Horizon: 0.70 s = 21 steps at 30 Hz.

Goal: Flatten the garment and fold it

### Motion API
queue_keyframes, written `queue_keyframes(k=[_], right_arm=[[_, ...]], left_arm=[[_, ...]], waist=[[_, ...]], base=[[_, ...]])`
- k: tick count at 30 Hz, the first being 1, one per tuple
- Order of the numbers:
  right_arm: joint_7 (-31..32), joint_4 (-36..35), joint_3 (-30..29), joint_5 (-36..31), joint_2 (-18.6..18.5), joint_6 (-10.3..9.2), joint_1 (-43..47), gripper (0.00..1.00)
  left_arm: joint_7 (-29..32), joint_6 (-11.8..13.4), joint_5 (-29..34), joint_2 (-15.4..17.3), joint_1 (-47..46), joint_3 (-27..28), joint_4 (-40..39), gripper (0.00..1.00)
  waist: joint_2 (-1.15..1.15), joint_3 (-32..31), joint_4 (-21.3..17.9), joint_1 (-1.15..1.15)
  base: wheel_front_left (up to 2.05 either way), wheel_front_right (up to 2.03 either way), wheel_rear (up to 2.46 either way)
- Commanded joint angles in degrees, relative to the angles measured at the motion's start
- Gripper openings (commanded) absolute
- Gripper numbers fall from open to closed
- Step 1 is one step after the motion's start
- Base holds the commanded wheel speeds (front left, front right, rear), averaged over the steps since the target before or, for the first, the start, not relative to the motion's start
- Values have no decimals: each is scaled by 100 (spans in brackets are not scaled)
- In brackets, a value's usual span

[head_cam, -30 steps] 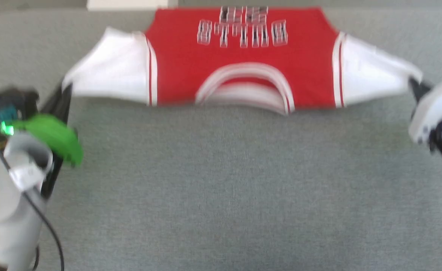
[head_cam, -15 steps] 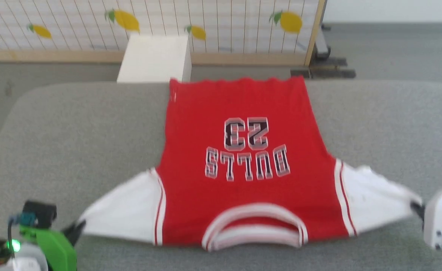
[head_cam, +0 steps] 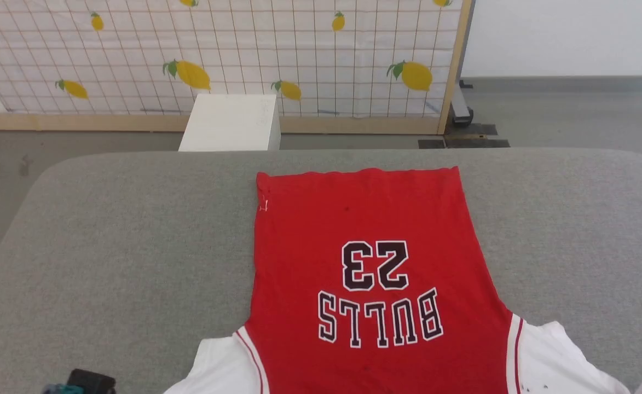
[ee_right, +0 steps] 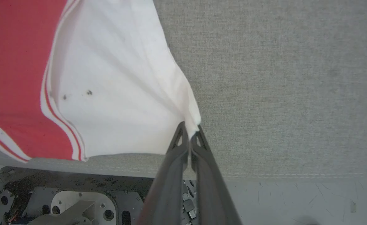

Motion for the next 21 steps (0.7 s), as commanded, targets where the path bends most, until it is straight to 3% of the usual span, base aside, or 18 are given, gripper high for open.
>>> queue_keyframes(k=[1,2,3,7,13,21], right_arm=[[-37,-109,-77,-92,50,-12,13,39],[-64,-190,-85,-128,79,-12,-7,95],[-51,-240,-87,-132,103,-12,-34,100],[-20,-562,-92,-31,116,-12,-294,100],[37,-877,-41,97,54,-12,-1418,100],[321,-226,186,-26,-149,-12,-3453,100]], left_arm=[[31,56,-40,-68,62,-20,-55,0],[41,68,-40,-108,42,-44,-106,0],[41,81,-40,-142,17,-55,-142,0],[74,104,28,-229,-156,-122,-365,0],[331,224,-151,-357,-311,-144,-965,0],[381,267,237,-523,-879,-317,-1688,0]], waist=[[0,108,60,1],[0,165,90,1],[0,205,116,1],[0,459,315,1],[0,1135,695,1],[0,2287,1381,1]], base=[[0,0,0],[0,0,0],[0,0,0],[0,0,0],[0,0,0],[0,0,0]])
